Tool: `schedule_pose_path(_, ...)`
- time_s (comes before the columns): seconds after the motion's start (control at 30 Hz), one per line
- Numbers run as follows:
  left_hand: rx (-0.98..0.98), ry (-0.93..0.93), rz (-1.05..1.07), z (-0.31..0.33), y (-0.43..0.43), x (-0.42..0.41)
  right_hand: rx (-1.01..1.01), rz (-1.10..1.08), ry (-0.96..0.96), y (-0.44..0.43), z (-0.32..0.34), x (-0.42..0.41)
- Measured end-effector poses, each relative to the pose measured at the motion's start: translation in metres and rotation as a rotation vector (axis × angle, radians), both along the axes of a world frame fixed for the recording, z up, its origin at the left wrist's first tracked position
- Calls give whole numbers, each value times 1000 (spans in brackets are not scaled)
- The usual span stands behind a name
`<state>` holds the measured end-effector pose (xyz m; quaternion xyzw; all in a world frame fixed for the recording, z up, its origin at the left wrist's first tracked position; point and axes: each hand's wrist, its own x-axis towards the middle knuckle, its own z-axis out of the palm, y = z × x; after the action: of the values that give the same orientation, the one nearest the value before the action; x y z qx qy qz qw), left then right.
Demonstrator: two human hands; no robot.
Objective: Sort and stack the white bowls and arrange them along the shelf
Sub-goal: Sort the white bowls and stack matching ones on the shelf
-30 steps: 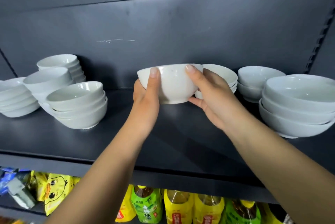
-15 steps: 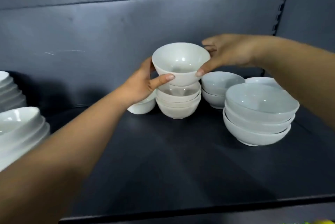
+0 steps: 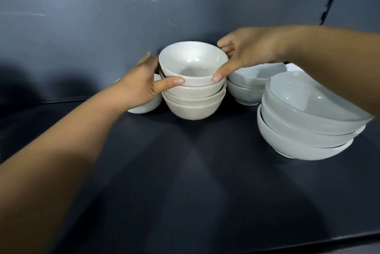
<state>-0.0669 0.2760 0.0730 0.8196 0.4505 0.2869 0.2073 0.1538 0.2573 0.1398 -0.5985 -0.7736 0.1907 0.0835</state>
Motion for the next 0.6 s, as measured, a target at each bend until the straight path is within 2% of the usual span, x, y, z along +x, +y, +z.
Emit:
schedule_pose_path(0.2,-58,22,2,-8,0,-5,12,27,-43,4,0,1)
schedule_pose_path(0.4,-101,-87,-74,-9,-6,0,6,36,-64,1,2,3)
schedule_pose_path(0.5,-101,-82,-49,-4,-17,-1,17,23,-82,-5,5,-1)
schedule_pose_path(0.6,-14,-124,86,10,-36,-7,61,20,-95,-20,17,-9)
